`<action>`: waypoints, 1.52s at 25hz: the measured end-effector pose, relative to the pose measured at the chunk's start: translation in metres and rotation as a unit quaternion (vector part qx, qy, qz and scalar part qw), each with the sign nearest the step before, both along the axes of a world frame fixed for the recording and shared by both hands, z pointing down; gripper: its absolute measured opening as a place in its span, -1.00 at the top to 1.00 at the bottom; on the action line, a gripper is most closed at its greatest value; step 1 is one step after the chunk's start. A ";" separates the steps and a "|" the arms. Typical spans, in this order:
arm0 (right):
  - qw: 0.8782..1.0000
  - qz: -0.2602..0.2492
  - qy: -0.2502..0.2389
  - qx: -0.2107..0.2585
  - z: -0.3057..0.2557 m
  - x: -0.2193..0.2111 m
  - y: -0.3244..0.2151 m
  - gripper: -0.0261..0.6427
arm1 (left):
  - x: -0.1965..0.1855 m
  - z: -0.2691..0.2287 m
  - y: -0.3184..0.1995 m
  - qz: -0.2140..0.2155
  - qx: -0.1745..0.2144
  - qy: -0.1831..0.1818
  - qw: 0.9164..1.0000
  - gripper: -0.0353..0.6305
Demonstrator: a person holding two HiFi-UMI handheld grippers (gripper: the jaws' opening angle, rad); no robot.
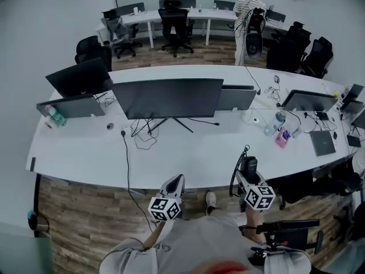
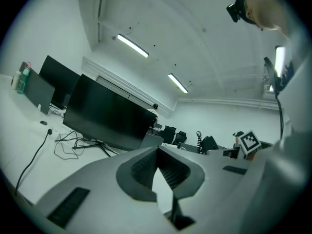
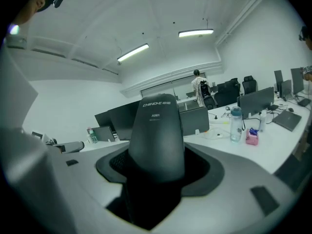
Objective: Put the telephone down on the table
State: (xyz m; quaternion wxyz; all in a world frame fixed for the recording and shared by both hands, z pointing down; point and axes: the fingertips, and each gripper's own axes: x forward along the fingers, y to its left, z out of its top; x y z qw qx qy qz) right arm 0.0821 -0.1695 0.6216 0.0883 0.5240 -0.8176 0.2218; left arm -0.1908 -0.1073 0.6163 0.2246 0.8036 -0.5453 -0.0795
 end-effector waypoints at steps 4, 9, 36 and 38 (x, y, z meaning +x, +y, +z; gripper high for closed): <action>1.000 -0.020 -0.016 0.000 0.006 0.012 -0.047 0.08 | 0.036 -0.015 -0.048 0.025 0.012 -0.034 0.999 0.87; 0.998 -0.039 -0.040 0.000 0.006 0.024 -0.098 0.08 | 0.110 -0.054 -0.111 0.070 0.054 -0.045 0.995 0.86; 0.995 -0.094 -0.035 -0.001 0.006 0.036 -0.219 0.08 | 0.146 -0.049 -0.209 0.030 0.023 -0.039 0.999 0.86; 0.996 -0.084 -0.037 0.000 -0.002 0.031 -0.215 0.08 | 0.142 -0.053 -0.211 0.042 0.032 -0.035 0.998 0.86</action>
